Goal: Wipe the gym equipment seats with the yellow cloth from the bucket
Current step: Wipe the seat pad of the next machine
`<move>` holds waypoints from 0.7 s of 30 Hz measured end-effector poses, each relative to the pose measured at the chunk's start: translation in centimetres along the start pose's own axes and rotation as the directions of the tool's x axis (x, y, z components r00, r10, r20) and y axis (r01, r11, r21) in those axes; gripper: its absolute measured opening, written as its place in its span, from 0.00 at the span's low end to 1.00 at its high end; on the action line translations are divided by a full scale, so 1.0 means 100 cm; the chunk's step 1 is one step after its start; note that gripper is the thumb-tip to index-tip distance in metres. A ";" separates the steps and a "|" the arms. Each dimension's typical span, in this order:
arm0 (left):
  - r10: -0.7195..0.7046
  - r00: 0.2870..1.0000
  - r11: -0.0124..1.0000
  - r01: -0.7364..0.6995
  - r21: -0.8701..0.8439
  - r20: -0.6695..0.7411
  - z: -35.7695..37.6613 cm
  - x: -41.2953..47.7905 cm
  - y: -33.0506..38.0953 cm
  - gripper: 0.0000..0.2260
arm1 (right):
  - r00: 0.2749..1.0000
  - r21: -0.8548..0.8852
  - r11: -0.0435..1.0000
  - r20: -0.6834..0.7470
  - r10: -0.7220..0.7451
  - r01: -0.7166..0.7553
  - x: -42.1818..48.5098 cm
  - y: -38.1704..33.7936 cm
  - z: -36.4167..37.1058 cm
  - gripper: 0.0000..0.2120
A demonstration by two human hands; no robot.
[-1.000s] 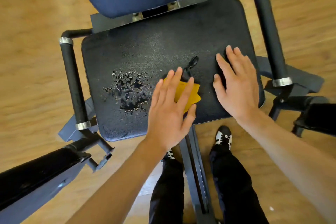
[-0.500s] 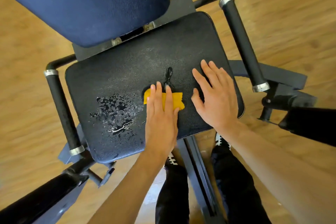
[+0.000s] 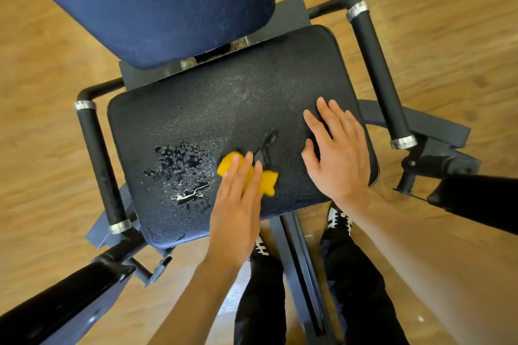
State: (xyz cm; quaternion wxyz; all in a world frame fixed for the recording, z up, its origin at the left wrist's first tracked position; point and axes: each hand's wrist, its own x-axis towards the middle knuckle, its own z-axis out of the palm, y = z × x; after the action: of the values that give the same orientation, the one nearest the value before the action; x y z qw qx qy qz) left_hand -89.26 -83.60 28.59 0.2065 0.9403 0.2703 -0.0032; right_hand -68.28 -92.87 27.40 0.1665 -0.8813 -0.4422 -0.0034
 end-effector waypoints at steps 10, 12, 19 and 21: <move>-0.037 0.999 0.993 0.035 -0.115 -0.011 -0.007 0.010 -0.016 0.21 | 0.998 -0.048 0.999 0.068 0.011 -0.008 0.001 -0.004 -0.003 0.23; -0.002 0.998 0.991 -0.005 -0.132 -0.056 -0.004 0.042 -0.012 0.21 | 0.997 -0.066 0.998 0.070 0.010 -0.005 0.002 -0.005 -0.004 0.23; -0.027 0.979 0.996 0.010 -0.086 -0.204 0.005 0.090 0.011 0.21 | 0.999 -0.090 0.996 0.032 0.002 0.001 0.000 -0.005 -0.002 0.23; -0.039 0.974 0.996 0.021 -0.082 -0.225 0.010 0.063 0.011 0.23 | 0.999 -0.099 0.995 0.037 0.004 -0.001 -0.001 -0.005 -0.002 0.23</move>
State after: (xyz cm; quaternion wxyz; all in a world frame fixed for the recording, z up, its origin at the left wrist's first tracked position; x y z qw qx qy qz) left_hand -83.24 -81.58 27.38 0.2114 0.9214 0.3063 0.1115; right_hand -68.69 -92.75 27.70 0.1144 -0.8890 -0.4433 -0.0089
